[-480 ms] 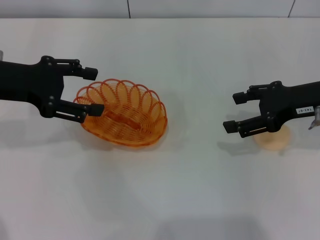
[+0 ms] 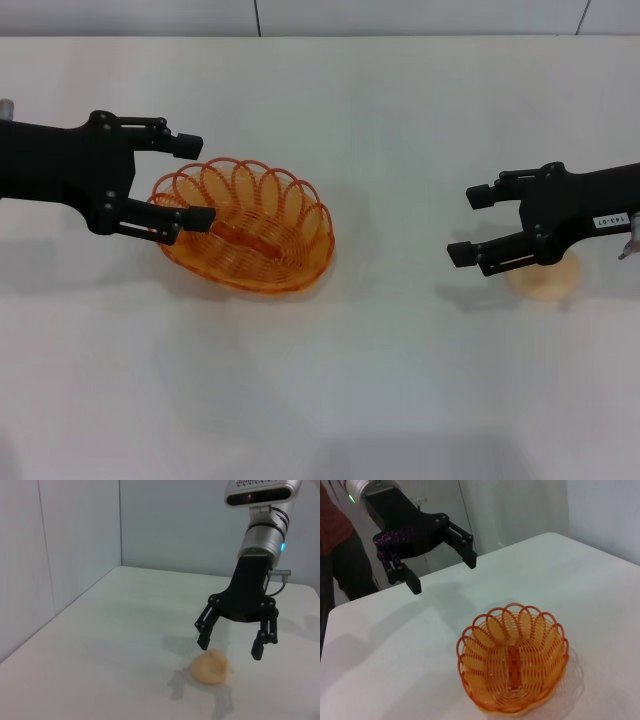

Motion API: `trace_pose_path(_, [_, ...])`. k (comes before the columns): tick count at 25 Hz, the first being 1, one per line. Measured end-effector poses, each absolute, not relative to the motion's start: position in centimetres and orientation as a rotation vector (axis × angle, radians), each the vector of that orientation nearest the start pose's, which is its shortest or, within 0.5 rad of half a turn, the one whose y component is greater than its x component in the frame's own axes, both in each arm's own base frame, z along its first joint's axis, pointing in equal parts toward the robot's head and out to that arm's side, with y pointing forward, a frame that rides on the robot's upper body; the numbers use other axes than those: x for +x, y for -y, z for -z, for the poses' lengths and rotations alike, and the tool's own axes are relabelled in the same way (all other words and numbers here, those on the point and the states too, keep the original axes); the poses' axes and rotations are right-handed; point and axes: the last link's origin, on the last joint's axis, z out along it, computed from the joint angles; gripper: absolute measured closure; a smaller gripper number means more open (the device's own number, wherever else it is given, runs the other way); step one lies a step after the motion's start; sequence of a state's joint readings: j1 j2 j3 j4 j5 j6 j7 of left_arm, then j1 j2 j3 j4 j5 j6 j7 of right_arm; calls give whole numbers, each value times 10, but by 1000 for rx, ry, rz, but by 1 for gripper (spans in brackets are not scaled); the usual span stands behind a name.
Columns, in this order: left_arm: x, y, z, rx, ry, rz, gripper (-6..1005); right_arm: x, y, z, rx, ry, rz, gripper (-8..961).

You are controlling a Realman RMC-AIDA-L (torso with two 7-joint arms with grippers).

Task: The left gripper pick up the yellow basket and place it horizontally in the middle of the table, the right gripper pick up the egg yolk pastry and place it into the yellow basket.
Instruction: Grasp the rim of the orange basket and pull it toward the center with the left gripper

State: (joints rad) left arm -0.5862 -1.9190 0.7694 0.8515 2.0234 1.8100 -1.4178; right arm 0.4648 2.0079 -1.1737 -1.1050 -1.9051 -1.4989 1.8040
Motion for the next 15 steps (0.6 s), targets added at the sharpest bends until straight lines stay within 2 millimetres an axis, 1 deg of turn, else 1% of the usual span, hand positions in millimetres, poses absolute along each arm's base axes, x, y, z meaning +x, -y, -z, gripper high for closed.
trace_pose_path(8, [-236,-345,-77,-2941,243,468,136,204,-343,-21,-2887,-517,-365,81])
trace_pose_path(10, [-237,-348,-78,-2938,268,433,136,204,-343,-21,-2886,-517,-365,81])
trace_pose_path(15, [-234,-365,-83,-2924,407,286,136,204,-343,-21,-2884,-513,-366,81])
